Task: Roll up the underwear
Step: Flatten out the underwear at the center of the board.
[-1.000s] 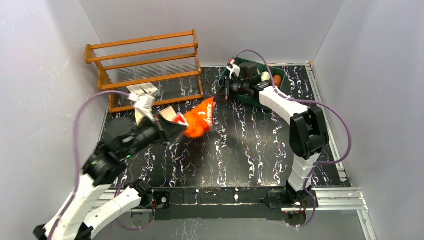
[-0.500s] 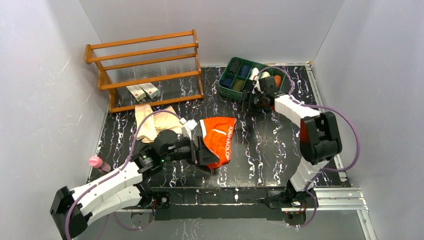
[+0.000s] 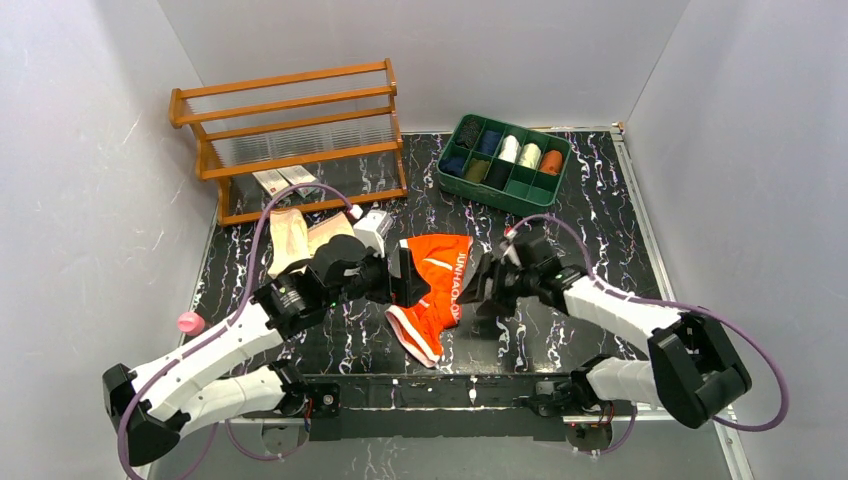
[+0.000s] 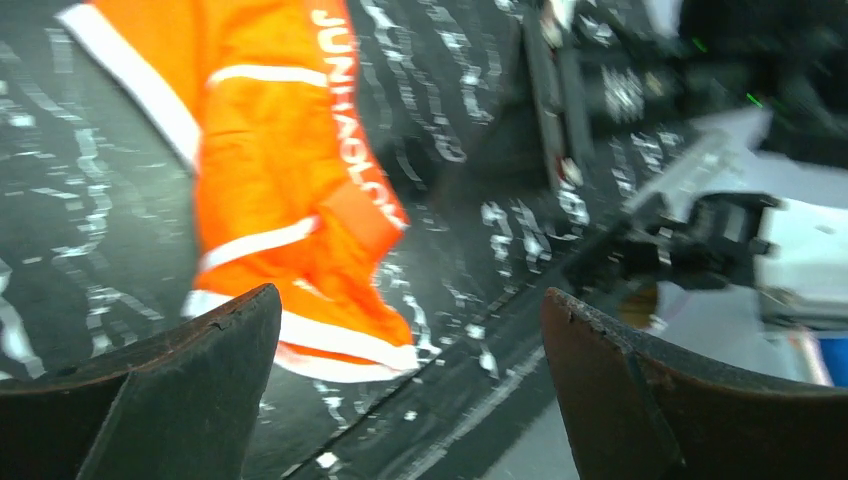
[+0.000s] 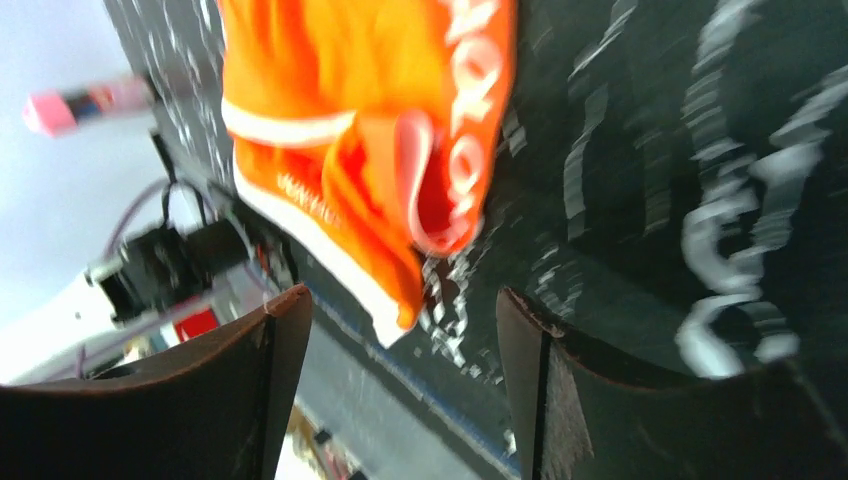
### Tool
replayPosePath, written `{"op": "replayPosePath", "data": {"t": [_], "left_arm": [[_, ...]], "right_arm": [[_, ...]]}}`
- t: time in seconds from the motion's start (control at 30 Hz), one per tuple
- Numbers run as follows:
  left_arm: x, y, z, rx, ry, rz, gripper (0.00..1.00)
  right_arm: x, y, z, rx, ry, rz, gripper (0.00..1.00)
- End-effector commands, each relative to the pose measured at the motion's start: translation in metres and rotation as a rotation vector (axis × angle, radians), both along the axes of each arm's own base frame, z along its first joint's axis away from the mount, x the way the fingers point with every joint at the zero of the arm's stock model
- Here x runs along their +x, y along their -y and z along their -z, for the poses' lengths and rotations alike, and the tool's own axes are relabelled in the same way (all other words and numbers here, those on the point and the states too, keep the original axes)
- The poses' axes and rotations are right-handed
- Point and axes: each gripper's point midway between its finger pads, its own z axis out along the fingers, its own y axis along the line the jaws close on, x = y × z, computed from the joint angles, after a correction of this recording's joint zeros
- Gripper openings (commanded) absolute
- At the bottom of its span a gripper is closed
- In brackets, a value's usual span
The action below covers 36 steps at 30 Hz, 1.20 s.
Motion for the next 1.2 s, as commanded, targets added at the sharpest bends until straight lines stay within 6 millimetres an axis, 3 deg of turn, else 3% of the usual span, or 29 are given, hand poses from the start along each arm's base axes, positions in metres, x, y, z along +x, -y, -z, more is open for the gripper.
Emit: {"op": "replayPosePath", "data": {"t": [0.0,0.1,0.27,0.53,0.67,0.87,1.17], "left_arm": [[0.027,-0.047,0.027,0.286,0.038,-0.158,0.98],[0.048,-0.048,0.033,0.315,0.014,-0.177,0.98],[0.094,-0.050,0.038,0.251,-0.067,-0.166,0.98],[0.143,-0.002,0.043,0.301,-0.023,0.160,0.98],[0.155,0.020,0.054,0.298,-0.015,0.301,0.98],[0.174,0.045,0.093,0.330,-0.053,0.431,0.98],[0.183,0.053,0.152,0.446,-0.151,0.525,0.98]], "right_arm": [[-0.018,-0.042,-0.028,0.095,0.006,0.040,0.77],[-0.025,-0.050,-0.020,0.063,-0.022,0.110,0.78],[-0.011,-0.053,-0.011,0.031,-0.081,0.274,0.76],[-0.003,-0.058,0.002,-0.033,-0.230,0.441,0.70],[0.006,-0.058,0.005,-0.057,-0.243,0.504,0.70],[0.006,-0.054,0.025,-0.143,-0.316,0.566,0.71],[-0.005,-0.037,0.044,-0.314,-0.381,0.590,0.68]]}}
